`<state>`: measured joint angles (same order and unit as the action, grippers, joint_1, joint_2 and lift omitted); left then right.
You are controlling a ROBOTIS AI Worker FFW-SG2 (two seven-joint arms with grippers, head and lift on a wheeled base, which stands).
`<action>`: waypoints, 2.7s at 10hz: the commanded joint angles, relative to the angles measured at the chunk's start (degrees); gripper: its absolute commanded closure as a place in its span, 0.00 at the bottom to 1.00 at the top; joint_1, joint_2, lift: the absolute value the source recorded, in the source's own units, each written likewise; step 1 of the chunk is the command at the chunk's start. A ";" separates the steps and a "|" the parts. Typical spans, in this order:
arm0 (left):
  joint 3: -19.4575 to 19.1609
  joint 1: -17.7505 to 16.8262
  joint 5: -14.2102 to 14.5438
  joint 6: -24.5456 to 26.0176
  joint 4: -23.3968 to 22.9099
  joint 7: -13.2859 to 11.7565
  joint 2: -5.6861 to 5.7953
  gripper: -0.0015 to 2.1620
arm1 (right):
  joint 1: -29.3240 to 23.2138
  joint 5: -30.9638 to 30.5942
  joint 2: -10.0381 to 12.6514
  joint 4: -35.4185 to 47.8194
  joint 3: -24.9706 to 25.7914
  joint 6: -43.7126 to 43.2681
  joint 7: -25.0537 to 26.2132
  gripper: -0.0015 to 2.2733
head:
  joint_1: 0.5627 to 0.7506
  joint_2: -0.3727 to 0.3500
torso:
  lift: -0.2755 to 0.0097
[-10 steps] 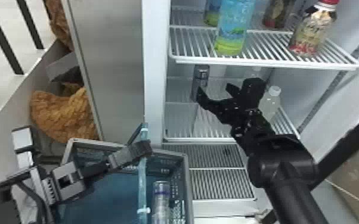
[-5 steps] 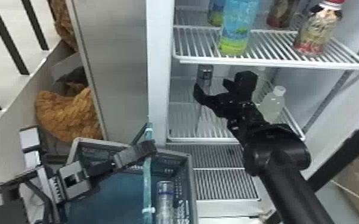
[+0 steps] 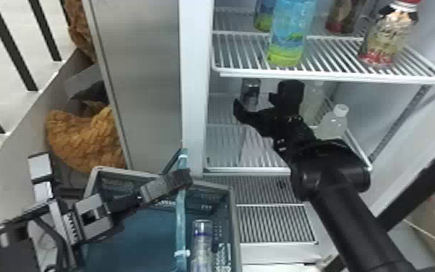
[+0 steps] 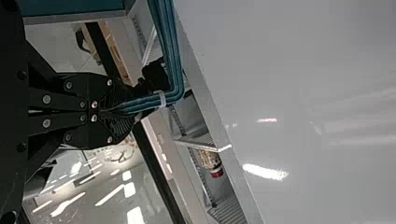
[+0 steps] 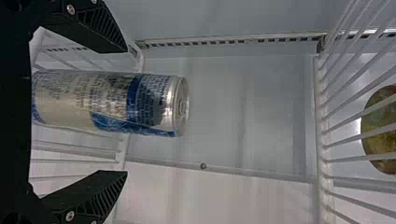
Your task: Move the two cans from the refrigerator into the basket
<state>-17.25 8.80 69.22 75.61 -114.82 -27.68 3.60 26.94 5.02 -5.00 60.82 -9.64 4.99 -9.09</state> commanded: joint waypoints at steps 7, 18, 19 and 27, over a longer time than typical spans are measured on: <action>0.57 -0.51 0.59 -0.52 0.85 0.08 0.00 0.56 | 4.14 0.92 0.78 -6.61 -2.58 0.07 1.62 0.05 | 0.67 0.40 | 0.20; 0.46 0.19 1.05 -0.52 0.85 0.00 0.26 0.56 | -4.58 0.81 -0.98 8.57 -1.32 4.43 2.32 0.56 | 0.70 0.39 | 0.20; 0.34 0.33 1.17 -0.52 0.85 0.00 0.26 0.56 | -6.41 1.04 -1.24 11.25 -0.75 5.69 2.32 0.56 | 0.70 0.39 | 0.20; 0.57 0.76 1.39 -0.80 0.85 0.00 0.35 0.56 | -25.11 12.35 -5.29 39.93 0.28 14.69 1.53 0.56 | 0.70 0.40 | 0.20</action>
<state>-16.67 9.55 70.59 74.80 -113.97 -27.68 3.97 3.00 16.59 -10.02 99.33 -9.36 19.51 -7.52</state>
